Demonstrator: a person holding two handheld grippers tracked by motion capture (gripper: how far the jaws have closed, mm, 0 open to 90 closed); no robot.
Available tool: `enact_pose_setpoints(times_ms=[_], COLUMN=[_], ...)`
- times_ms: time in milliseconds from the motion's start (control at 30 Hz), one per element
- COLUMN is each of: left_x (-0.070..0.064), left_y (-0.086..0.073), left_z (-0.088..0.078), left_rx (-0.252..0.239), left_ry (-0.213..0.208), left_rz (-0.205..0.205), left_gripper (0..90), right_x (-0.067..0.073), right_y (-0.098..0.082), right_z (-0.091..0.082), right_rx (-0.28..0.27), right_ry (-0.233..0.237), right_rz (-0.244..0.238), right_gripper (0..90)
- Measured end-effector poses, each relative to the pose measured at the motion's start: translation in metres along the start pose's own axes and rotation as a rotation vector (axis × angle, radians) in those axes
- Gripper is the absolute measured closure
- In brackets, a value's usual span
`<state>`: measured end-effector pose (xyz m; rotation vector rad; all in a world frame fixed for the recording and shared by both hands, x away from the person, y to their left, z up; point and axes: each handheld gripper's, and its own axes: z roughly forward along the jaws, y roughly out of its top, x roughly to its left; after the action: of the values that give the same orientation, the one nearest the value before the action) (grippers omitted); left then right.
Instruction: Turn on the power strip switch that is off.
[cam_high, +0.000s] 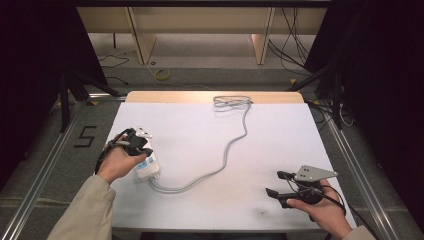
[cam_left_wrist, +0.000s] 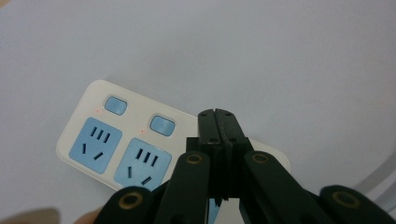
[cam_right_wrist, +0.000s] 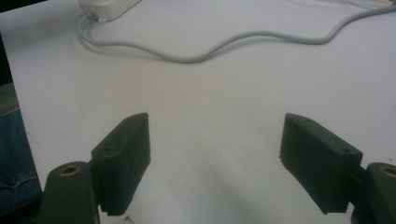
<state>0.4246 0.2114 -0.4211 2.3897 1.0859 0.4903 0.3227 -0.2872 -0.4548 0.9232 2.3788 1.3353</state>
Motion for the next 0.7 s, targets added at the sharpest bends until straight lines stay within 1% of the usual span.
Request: enact_pose_setpoints(times_ms=[433, 700], left_x=[0.0007, 0.0007], left_y=[0.0021, 0.0024], left_z=[0.0069, 0.0105], left_rx=[0.026, 0.042], left_ry=[-0.009, -0.009], left_rz=[0.009, 0.004], left_gripper=[89.8, 89.8], right_x=[0.0001, 0.0002], right_y=[0.0002, 0.0001], right_z=[0.0001, -0.0001], right_rx=[0.0, 0.0], right_ry=[0.001, 0.002], right_rz=[0.0, 0.001], right_gripper=[25.1, 25.1])
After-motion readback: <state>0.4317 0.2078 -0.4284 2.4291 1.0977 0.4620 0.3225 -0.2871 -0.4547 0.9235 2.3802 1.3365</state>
